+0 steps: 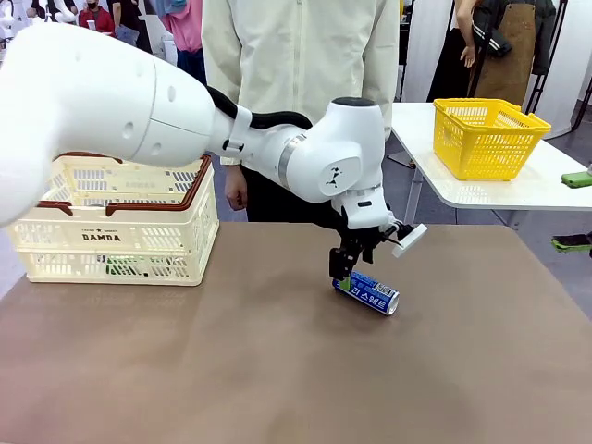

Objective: Place the drinks into the Shopping basket.
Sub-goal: Pick up one drink and place it into the Shopping basket.

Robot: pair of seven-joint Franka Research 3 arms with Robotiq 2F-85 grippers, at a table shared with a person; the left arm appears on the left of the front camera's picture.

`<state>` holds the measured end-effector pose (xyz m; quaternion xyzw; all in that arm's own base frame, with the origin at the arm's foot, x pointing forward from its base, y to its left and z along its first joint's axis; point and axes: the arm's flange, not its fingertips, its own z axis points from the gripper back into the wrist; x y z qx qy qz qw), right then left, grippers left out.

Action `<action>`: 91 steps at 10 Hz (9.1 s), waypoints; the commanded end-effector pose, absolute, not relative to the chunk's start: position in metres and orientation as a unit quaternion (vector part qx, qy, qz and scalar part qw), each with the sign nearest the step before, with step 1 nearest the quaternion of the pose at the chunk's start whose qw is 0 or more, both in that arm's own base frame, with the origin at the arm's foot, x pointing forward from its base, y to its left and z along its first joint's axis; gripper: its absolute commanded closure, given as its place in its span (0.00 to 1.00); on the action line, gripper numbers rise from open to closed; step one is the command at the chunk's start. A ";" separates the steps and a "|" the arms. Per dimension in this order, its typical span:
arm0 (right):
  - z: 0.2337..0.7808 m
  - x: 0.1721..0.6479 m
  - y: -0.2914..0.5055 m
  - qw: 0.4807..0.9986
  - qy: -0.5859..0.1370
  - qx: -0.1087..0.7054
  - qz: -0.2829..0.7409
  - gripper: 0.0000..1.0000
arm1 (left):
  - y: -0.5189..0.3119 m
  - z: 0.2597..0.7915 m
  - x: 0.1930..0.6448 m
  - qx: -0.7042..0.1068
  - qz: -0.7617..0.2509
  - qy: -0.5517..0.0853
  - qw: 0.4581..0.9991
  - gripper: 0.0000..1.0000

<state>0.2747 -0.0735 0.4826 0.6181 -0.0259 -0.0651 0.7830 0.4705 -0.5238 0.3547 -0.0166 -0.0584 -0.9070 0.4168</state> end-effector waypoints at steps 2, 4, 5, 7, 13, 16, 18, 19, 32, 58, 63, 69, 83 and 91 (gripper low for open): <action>0.487 0.275 -0.074 0.780 -0.024 0.622 -0.064 0.00 | -0.539 0.337 0.475 -0.018 -0.910 -0.026 0.413 0.00; 0.487 0.275 -0.074 0.780 -0.024 0.622 -0.064 0.00 | -0.548 0.322 0.475 -0.030 -0.905 -0.023 0.423 0.00; 0.487 0.275 -0.074 0.780 -0.024 0.622 -0.064 0.00 | -0.551 0.316 0.476 -0.019 -0.901 -0.018 0.434 0.00; 0.487 0.275 -0.074 0.780 -0.024 0.622 -0.064 0.00 | -0.552 0.309 0.477 -0.018 -0.900 -0.006 0.436 0.00; 0.487 0.275 -0.074 0.780 -0.024 0.622 -0.064 0.00 | -0.552 0.306 0.482 -0.019 -0.893 -0.001 0.449 0.00; 0.487 0.275 -0.074 0.780 -0.024 0.622 -0.064 0.00 | -0.552 0.306 0.482 -0.012 -0.891 -0.002 0.455 1.00; 0.487 0.275 -0.074 0.780 -0.024 0.622 -0.064 0.00 | -0.550 0.307 0.483 -0.011 -0.889 -0.005 0.459 1.00; 0.487 0.275 -0.074 0.780 -0.024 0.622 -0.064 0.00 | -0.549 0.308 0.483 -0.013 -0.887 -0.006 0.461 1.00; 0.487 0.275 -0.074 0.780 -0.024 0.622 -0.064 0.00 | -0.520 0.500 0.445 -0.045 -0.838 -0.027 0.544 1.00; 0.487 0.275 -0.074 0.780 -0.024 0.622 -0.064 0.00 | -0.041 0.554 0.521 -0.058 0.049 -0.132 0.988 1.00; 0.487 0.275 -0.074 0.780 -0.024 0.622 -0.064 0.00 | -0.033 0.517 0.585 -0.066 -0.001 -0.112 0.992 1.00; 0.487 0.275 -0.074 0.780 -0.024 0.622 -0.064 0.00 | -0.021 0.409 0.610 -0.082 -0.005 -0.031 0.996 1.00; 0.487 0.275 -0.074 0.780 -0.024 0.622 -0.064 0.00 | -0.035 0.404 0.627 -0.034 -0.028 -0.042 0.998 0.00; 0.487 0.275 -0.074 0.780 -0.024 0.622 -0.064 0.00 | -0.029 0.429 0.613 -0.049 -0.043 -0.074 0.995 0.00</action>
